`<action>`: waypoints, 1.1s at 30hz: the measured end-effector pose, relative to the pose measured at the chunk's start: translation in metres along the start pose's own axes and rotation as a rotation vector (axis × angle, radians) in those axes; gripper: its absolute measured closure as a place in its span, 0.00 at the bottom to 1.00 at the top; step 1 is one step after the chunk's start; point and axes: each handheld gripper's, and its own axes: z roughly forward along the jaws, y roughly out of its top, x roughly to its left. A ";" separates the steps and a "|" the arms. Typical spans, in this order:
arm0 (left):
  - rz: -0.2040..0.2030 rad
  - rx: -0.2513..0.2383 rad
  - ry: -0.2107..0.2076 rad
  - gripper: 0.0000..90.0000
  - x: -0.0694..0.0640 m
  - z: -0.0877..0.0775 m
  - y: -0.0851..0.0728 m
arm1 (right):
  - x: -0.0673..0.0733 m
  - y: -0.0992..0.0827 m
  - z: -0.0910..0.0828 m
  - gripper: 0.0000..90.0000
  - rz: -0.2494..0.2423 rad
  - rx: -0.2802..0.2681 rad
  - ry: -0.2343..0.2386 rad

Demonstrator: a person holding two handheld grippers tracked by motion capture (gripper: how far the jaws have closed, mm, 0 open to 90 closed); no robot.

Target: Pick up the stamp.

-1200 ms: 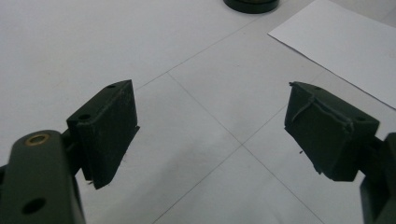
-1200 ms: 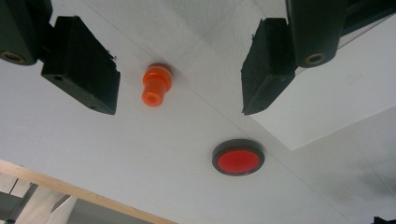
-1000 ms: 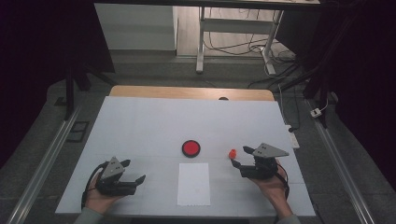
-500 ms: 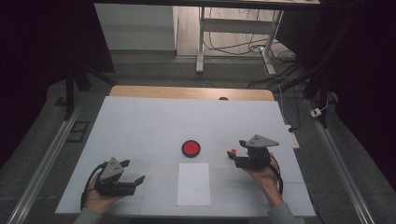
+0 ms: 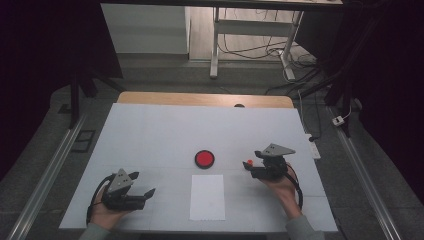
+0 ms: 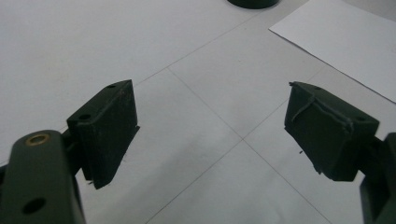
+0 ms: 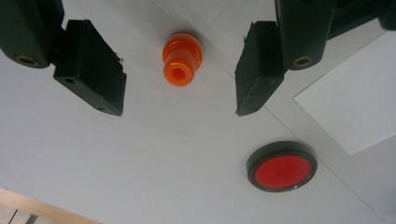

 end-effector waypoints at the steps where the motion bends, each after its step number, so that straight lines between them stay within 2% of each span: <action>1: 0.000 0.000 0.000 0.20 0.000 0.000 0.000 | 0.000 0.000 0.000 0.37 0.000 0.000 0.000; 6: -0.007 0.003 0.002 0.19 0.000 0.000 -0.001 | 0.001 -0.002 0.006 0.40 -0.007 0.028 0.006; 13: -0.009 0.001 -0.001 0.19 0.001 0.000 -0.001 | 0.001 -0.003 0.009 0.45 -0.013 0.036 0.008; 20: -0.005 0.005 0.004 0.19 0.000 0.000 -0.001 | -0.001 -0.009 0.013 0.55 -0.009 0.062 0.004; 26: -0.004 0.003 0.002 0.19 0.000 0.000 -0.001 | -0.003 -0.010 0.014 0.63 0.004 0.058 0.003; 33: -0.004 -0.002 -0.001 0.19 0.000 -0.001 -0.001 | -0.003 -0.010 0.015 0.71 -0.002 0.057 0.003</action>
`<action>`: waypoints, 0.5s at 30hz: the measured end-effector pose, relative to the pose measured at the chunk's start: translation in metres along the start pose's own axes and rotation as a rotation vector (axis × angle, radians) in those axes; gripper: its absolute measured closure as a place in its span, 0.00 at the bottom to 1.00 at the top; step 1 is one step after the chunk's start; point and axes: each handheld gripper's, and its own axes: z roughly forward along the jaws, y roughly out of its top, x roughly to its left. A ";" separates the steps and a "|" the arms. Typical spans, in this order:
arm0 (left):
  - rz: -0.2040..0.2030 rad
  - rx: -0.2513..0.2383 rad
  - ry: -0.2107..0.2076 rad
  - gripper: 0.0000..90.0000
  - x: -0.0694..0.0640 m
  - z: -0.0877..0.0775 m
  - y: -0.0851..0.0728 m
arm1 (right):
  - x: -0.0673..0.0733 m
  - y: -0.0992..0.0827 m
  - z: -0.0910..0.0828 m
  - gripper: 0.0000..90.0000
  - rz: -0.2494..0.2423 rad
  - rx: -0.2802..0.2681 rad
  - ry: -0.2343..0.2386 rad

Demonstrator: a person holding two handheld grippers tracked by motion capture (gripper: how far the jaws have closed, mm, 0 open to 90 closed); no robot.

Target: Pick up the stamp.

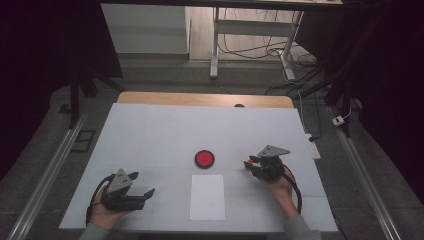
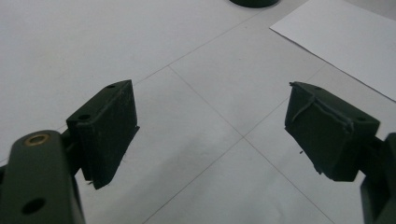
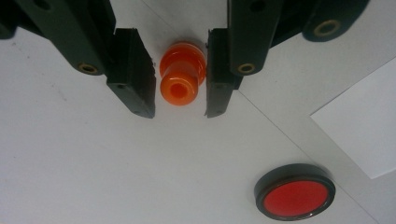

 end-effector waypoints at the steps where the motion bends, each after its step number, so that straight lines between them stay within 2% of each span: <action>1: -0.002 0.000 -0.002 0.19 0.000 0.000 0.000 | 0.000 0.000 0.000 0.75 -0.007 0.005 0.002; 3: -0.003 -0.002 -0.002 0.19 0.000 0.000 0.000 | 0.001 0.000 0.000 0.79 -0.011 0.005 -0.001; 15: 0.000 0.001 -0.002 0.19 0.000 0.000 0.000 | 0.001 0.001 -0.001 0.80 -0.008 -0.004 0.003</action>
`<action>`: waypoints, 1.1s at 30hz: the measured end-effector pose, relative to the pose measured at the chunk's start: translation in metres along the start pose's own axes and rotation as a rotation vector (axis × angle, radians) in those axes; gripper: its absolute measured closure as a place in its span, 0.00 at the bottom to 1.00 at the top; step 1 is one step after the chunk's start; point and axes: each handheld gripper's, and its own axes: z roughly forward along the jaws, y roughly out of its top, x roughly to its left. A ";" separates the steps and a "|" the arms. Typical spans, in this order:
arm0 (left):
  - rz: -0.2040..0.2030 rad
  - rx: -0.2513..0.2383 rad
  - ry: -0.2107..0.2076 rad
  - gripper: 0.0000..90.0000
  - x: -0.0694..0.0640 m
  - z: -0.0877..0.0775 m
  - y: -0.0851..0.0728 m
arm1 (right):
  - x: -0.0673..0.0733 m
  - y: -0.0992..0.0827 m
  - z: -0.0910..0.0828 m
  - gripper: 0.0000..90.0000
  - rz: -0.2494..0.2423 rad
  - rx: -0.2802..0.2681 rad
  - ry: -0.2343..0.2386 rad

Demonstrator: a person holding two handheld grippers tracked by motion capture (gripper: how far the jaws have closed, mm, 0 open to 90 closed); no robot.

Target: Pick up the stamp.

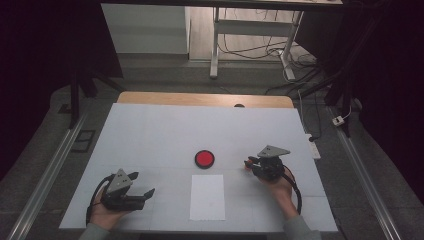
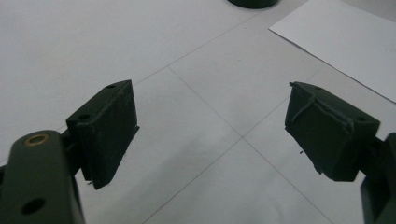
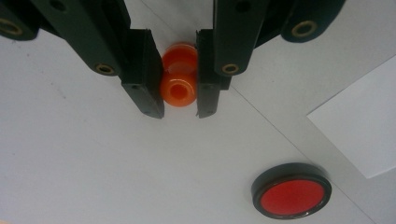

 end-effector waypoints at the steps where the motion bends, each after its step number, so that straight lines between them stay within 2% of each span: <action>1: 0.000 0.001 0.000 0.19 0.000 0.000 0.000 | 0.000 0.000 0.000 0.80 -0.002 -0.004 0.000; 7: -0.001 0.004 0.000 0.19 0.000 0.000 0.000 | 0.002 0.002 -0.002 0.80 -0.008 -0.019 0.002; 21: -0.005 0.000 0.004 0.19 0.001 0.000 0.000 | 0.003 0.011 -0.018 0.80 0.004 -0.101 0.004; 29: -0.004 0.001 0.006 0.19 0.001 0.000 0.000 | 0.007 0.019 -0.027 0.80 0.011 -0.150 0.028; 33: -0.003 0.003 0.005 0.19 0.001 0.001 0.000 | 0.008 0.021 -0.029 0.80 0.006 -0.149 0.031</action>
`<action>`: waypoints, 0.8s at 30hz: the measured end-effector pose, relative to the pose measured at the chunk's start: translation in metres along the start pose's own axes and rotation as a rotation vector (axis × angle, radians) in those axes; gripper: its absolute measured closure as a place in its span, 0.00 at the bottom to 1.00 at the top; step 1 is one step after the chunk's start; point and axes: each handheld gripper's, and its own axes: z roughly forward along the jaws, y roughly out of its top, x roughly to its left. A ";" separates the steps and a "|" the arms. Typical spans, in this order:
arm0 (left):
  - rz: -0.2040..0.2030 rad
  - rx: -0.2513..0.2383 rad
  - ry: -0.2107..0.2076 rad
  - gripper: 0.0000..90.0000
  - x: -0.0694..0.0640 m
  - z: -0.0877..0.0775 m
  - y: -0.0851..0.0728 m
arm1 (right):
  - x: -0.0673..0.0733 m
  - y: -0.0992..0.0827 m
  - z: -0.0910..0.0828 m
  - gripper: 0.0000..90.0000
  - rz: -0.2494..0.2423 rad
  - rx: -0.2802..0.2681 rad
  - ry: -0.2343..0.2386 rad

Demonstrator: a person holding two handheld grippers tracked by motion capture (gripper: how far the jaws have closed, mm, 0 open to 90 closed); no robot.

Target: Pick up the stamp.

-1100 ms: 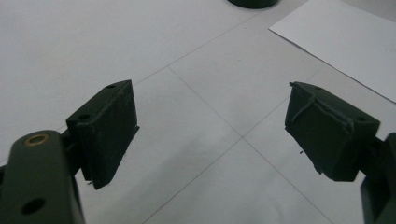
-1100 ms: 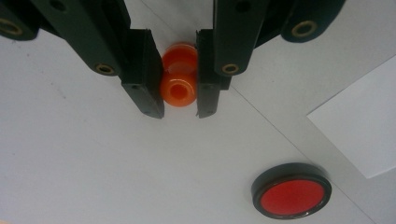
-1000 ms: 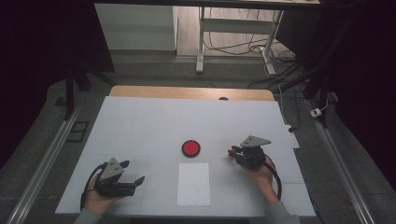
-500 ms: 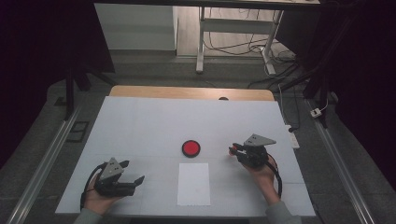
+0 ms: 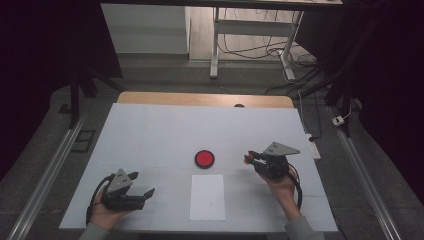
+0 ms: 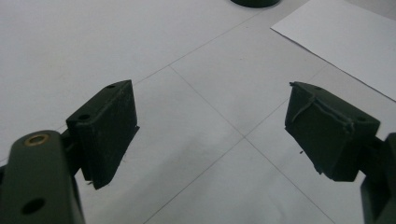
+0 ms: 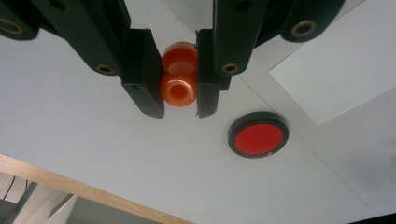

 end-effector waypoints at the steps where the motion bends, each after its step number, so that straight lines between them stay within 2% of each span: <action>1: 0.000 0.000 0.000 0.19 0.000 0.000 0.000 | 0.000 0.001 0.000 0.80 0.005 -0.006 0.006; 24: -0.002 0.001 0.001 0.19 0.000 0.001 0.000 | 0.006 0.013 -0.007 0.80 0.046 -0.063 0.066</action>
